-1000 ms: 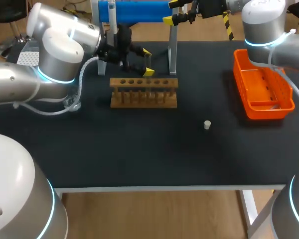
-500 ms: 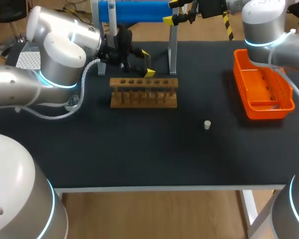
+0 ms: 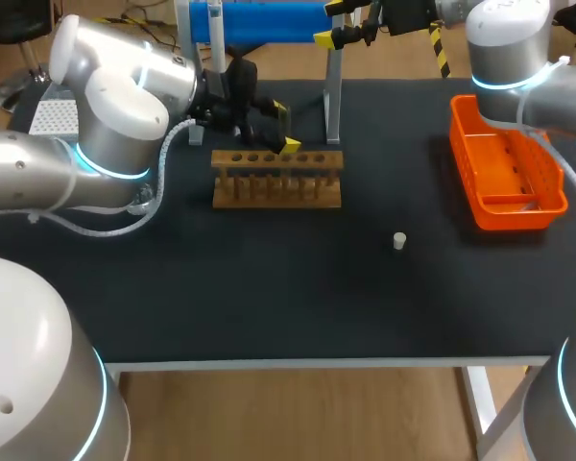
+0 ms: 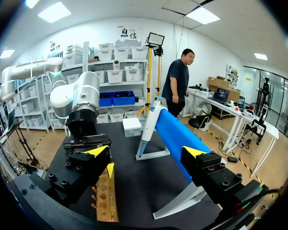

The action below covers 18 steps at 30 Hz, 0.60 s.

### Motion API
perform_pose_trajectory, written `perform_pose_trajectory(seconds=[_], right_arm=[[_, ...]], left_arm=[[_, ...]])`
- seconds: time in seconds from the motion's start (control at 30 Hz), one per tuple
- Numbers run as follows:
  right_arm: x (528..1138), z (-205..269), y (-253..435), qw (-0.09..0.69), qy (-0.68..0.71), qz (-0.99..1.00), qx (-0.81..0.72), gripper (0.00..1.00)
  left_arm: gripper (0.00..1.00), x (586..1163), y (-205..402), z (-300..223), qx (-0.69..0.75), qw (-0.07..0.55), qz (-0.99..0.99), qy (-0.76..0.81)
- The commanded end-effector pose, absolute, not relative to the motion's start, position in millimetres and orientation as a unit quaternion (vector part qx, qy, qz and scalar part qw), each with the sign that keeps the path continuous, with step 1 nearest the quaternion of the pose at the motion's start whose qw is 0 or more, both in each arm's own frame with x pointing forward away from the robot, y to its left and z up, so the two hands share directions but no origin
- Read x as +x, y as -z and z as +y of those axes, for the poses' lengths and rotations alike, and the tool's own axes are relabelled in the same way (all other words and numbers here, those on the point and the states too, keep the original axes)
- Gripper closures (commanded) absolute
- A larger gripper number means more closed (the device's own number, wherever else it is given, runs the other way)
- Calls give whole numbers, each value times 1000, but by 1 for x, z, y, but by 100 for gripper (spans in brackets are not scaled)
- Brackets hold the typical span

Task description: Invert the test tube, pick up the pipette, mount the tip to pipette, aspirate from beaker and dispense into the tube, eject the tip, return the pipette, and cap with the stopper.

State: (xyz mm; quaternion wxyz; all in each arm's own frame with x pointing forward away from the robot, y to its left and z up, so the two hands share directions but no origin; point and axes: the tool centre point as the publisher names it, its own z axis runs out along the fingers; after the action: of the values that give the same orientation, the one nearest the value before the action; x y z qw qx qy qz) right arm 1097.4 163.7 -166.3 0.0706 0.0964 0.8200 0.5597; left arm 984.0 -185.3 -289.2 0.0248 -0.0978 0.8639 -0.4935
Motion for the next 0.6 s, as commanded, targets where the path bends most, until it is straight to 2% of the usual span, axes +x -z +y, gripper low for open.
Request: perform_pose_trajectory(seconds=[0.03, 0.6], right_arm=[[1099, 163, 165, 68, -558, 821, 96, 0], [1099, 163, 165, 68, -558, 821, 96, 0]], left_arm=[[0, 983, 290, -186, -98, 25, 864, 494], [0, 984, 290, -186, -95, 22, 864, 493]])
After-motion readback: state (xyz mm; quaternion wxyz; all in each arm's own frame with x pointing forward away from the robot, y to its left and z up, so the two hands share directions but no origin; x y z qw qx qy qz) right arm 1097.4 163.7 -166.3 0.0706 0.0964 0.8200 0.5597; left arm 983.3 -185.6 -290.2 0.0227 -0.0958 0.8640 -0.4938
